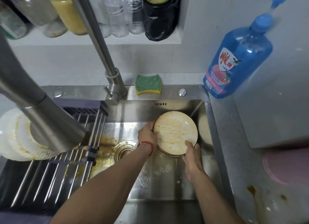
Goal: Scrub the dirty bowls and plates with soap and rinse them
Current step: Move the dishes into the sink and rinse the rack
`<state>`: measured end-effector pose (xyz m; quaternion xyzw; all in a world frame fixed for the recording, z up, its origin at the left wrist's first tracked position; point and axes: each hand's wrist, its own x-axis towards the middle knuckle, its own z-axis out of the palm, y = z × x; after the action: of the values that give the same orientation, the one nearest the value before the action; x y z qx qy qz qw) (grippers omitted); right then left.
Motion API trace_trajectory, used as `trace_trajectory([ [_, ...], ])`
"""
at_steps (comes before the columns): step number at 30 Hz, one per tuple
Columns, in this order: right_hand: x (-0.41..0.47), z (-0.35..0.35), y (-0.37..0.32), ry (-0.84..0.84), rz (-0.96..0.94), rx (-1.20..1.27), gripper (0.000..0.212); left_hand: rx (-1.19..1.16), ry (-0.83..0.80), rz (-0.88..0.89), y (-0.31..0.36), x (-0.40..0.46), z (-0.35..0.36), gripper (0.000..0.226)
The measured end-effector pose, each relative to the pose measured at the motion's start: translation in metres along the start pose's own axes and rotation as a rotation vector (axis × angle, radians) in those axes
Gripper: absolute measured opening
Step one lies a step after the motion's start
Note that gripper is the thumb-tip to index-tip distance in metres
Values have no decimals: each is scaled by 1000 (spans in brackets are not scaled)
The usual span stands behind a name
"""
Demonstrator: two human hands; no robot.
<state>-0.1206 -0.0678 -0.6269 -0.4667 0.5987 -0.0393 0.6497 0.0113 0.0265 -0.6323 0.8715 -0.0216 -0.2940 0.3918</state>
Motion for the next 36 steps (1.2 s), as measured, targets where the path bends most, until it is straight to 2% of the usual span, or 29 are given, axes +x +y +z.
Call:
trace_trajectory([
  [3, -35, 16, -7, 155, -251, -400, 70, -43, 34, 44, -9, -34, -21, 31],
  [4, -52, 33, -8, 146, -363, -497, 69, -43, 74, 79, -17, -49, -41, 29],
  [6, -80, 72, -9, -49, -471, -581, 62, -31, 143, 162, -38, -77, -82, 27],
  [10, -119, 154, 3, -496, -385, -681, 45, 88, 360, 358, -86, -121, -178, 26],
  [12, -150, 186, 8, -615, -376, -735, 54, 202, 474, 377, -118, -130, -220, 32],
  [13, -160, 192, 9, -649, -376, -757, 62, 268, 475, 376, -132, -130, -232, 33],
  [15, -181, 215, 15, -628, -390, -825, 81, 408, 360, 346, -166, -138, -262, 26],
  [17, -188, 229, 21, -568, -396, -887, 99, 559, 163, 289, -193, -144, -272, 22],
  [19, -193, 243, 27, -527, -424, -920, 108, 664, 33, 221, -214, -153, -282, 33],
  [20, -193, 251, 30, -526, -454, -919, 108, 699, 0, 185, -222, -157, -288, 45],
  [22, -191, 255, 27, -516, -456, -911, 103, 761, -16, 158, -228, -159, -294, 67],
  [23, -190, 260, 26, -529, -431, -882, 97, 789, -32, 134, -233, -160, -300, 67],
  [25, -191, 264, 14, -474, -431, -882, 78, 883, -87, 101, -229, -162, -302, 55],
  [27, -192, 273, 0, -281, -625, -973, 67, 993, -123, 121, -224, -163, -302, 43],
  [29, -191, 289, -16, -195, -770, -882, 56, 1032, -164, 126, -219, -164, -304, 37],
  [30, -191, 301, -23, -221, -752, -778, 47, 1063, -189, 129, -219, -164, -306, 36],
  [32, -191, 328, -38, -359, -531, -560, 32, 1107, -229, 131, -221, -164, -310, 37],
  [34, -182, 352, -51, -486, -239, -209, 38, 1099, -266, 106, -219, -164, -312, 40],
  [36, -169, 369, -63, -501, -115, -9, 48, 1119, -314, 112, -215, -162, -314, 43],
])
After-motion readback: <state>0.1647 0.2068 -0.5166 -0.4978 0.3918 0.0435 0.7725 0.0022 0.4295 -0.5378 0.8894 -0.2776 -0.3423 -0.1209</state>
